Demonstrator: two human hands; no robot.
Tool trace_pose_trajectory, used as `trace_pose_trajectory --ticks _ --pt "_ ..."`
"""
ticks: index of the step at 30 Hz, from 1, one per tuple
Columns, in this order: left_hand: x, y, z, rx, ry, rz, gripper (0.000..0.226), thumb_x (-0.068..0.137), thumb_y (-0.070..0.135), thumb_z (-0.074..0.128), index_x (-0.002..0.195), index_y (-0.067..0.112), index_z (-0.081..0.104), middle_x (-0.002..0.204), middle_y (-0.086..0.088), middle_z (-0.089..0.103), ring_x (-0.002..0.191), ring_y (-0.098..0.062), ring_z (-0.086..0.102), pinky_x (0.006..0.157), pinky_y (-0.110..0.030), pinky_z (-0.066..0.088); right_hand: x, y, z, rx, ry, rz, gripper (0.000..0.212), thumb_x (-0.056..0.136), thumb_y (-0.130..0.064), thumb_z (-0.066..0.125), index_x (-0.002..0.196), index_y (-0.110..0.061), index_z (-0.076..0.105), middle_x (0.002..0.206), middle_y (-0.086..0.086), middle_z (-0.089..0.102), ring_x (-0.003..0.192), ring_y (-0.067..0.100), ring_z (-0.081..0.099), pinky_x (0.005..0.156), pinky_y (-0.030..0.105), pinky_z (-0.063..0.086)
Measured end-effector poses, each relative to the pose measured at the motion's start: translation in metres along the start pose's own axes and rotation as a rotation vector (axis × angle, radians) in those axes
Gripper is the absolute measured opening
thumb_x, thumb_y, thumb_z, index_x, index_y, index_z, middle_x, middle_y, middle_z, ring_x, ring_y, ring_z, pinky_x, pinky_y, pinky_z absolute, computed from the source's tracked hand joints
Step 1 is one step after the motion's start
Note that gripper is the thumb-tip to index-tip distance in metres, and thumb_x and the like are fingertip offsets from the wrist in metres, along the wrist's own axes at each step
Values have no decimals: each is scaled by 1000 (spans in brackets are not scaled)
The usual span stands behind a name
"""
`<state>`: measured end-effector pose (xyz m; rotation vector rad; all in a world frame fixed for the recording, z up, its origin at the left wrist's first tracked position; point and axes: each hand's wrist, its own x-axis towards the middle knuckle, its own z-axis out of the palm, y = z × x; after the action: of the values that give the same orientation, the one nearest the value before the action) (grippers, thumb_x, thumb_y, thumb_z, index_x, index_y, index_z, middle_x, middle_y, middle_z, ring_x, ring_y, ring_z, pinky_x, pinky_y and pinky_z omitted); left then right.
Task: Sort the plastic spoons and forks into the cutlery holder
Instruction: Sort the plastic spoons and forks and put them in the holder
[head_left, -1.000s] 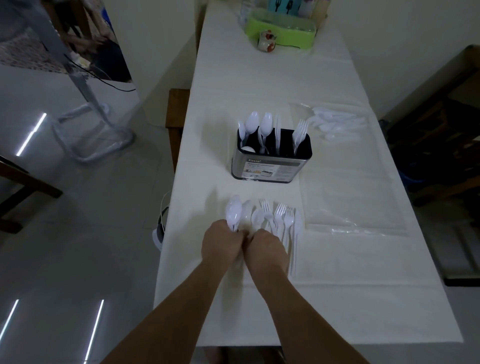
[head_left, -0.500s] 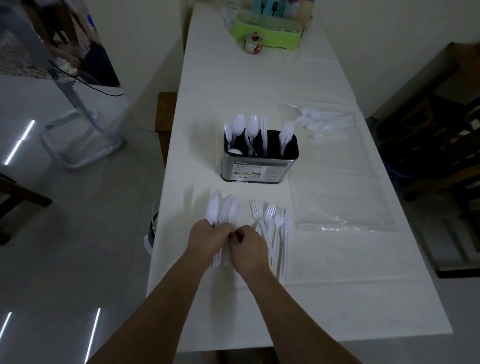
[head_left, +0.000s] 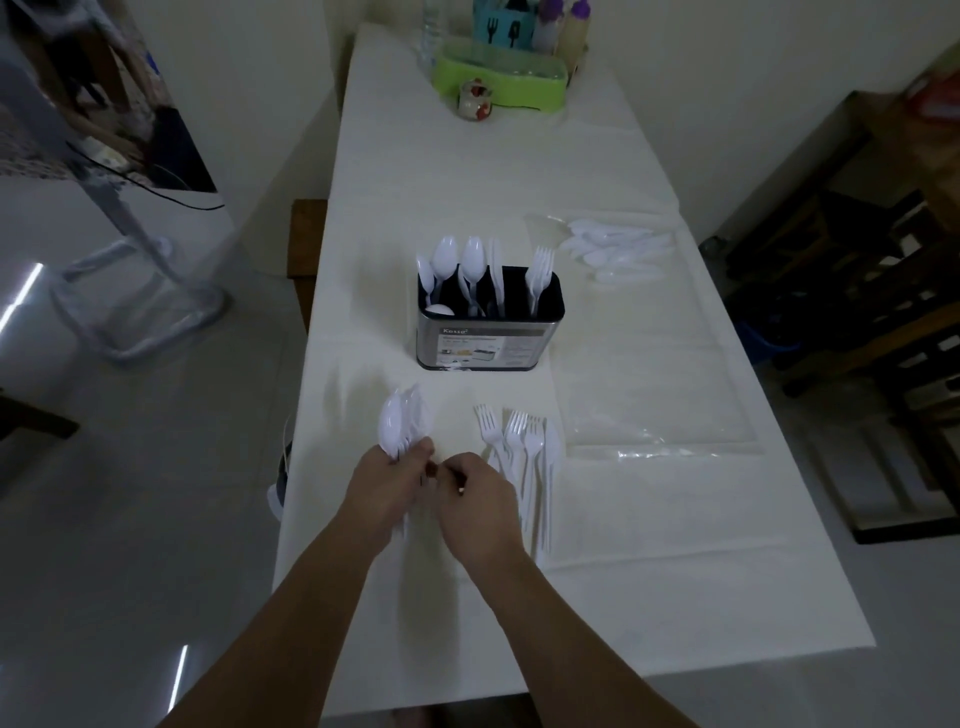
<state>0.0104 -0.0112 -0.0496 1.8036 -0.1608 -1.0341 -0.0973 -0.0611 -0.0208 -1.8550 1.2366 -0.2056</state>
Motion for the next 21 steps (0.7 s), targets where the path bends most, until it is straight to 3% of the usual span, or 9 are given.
trace_pose_trajectory --ticks 3,5,7,10,13,15,19,21 --pt "-8 8 2 -15 -123 8 30 96 27 60 80 4 71 66 -12 71 64 -28 70 62 -39 57 9 -3 -13 125 67 70 34 94 -40 55 121 -19 58 101 -6 65 86 7 62 66 10 41" --pt "-14 14 3 -36 -217 -7 30 97 21 59 80 -2 68 68 -18 67 60 -28 67 67 -41 56 19 -8 -21 283 9 67 55 90 -45 61 139 -25 45 116 -8 59 95 5 60 75 13 43" --pt "-20 18 2 -32 -322 22 28 94 22 62 78 0 65 69 -17 62 57 -25 62 63 -36 52 28 -12 -30 358 -69 1 64 89 -39 66 145 -29 37 118 -11 57 98 4 59 82 18 45" --pt "-24 22 -3 -78 -435 49 27 79 30 72 78 4 64 64 -17 54 54 -26 52 55 -33 43 41 -16 -43 304 -121 -85 56 86 -32 70 137 -32 46 111 -2 65 92 9 63 80 23 50" --pt "-25 28 -7 -53 -501 49 20 78 22 71 81 4 64 63 -17 52 55 -26 51 57 -34 42 48 -21 -53 253 -150 -166 37 82 -26 75 113 -31 56 93 0 68 74 8 62 72 23 50" --pt "-26 33 -7 -11 -537 75 20 81 21 70 82 1 65 65 -19 55 58 -27 53 60 -35 45 51 -23 -59 220 -178 -222 31 78 -24 78 102 -26 57 92 -1 69 77 9 63 72 25 51" --pt "-31 43 -8 47 -571 103 22 93 17 64 88 -5 65 61 -11 60 54 -22 56 56 -28 47 53 -32 -75 104 -213 -290 43 70 -41 77 107 -34 56 99 -2 65 81 14 64 70 28 55" --pt "-31 46 -8 31 -594 111 27 92 20 66 94 -7 64 62 -10 61 55 -22 56 57 -28 47 55 -36 -80 88 -216 -333 35 75 -34 79 104 -32 61 99 -2 66 76 18 65 66 28 56"
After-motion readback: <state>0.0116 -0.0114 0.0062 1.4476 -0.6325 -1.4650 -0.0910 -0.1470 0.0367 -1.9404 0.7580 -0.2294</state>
